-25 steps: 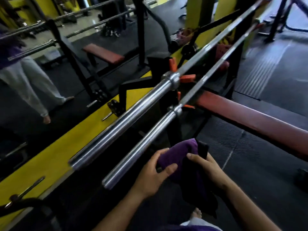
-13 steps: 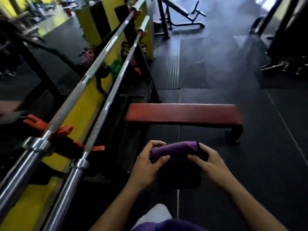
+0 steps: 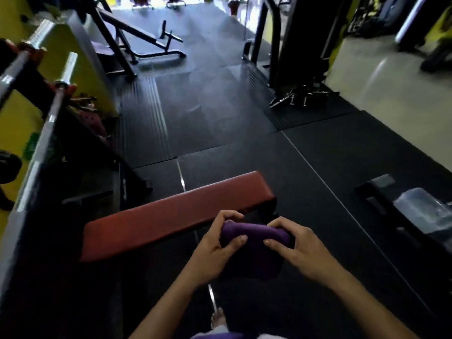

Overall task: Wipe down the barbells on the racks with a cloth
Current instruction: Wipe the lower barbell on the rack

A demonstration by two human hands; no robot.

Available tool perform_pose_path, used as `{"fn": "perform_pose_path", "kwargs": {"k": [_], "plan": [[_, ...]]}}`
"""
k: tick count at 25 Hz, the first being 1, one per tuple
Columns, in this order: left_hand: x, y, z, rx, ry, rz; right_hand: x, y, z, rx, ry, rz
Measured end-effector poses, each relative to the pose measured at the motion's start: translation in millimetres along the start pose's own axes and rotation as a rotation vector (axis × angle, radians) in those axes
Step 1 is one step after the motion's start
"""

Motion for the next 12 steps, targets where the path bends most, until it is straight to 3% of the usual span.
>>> {"fn": "perform_pose_path", "kwargs": {"k": [5, 9, 12], "plan": [[107.8, 20.9, 16.7, -0.183, -0.181, 0.197, 32.8, -60.3, -30.9, 0.044, 0.155, -0.235], [184.9, 64.6, 16.8, -0.043, -0.127, 0.310, 58.0, -112.8, -78.4, 0.025, 0.244, -0.293], [253.8, 108.7, -2.1, 0.061, 0.014, 0.402, 81.7, -167.2, -125.1, 0.055, 0.271, -0.302]]}}
Point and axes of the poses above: each hand's wrist, its own x-axis towards the middle knuckle, its own y-axis out of the palm, z = x × y, the point moved 4 cm from there along x, towards the middle knuckle, and after that the axes turned 2 degrees about -y, right-handed, at the moved point
